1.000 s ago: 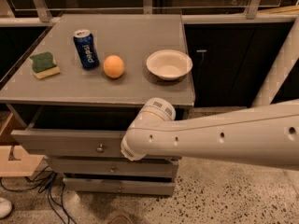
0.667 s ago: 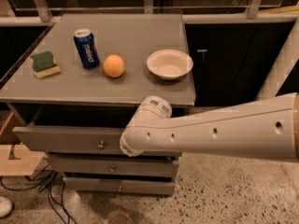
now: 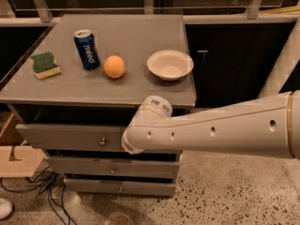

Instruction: Close top drawer

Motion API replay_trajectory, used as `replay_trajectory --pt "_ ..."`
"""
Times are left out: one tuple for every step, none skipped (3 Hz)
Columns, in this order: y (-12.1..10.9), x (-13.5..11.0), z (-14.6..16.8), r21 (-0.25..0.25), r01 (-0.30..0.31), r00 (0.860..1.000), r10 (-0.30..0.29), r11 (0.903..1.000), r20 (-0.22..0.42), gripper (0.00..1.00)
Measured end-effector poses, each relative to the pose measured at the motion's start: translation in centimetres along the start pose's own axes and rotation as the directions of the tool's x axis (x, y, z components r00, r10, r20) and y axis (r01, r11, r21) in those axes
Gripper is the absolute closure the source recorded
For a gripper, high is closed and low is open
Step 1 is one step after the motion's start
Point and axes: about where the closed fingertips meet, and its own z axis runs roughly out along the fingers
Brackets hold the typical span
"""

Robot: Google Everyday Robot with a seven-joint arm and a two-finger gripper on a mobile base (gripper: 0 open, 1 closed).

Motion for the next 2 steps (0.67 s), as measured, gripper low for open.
replay_trajectory --pt "-0.41 -1.05 1.27 0.007 0.015 1.000 -0.015 0.9999 0.017 1.00" --pt "-0.41 -1.05 1.27 0.007 0.015 1.000 -0.015 0.9999 0.017 1.00"
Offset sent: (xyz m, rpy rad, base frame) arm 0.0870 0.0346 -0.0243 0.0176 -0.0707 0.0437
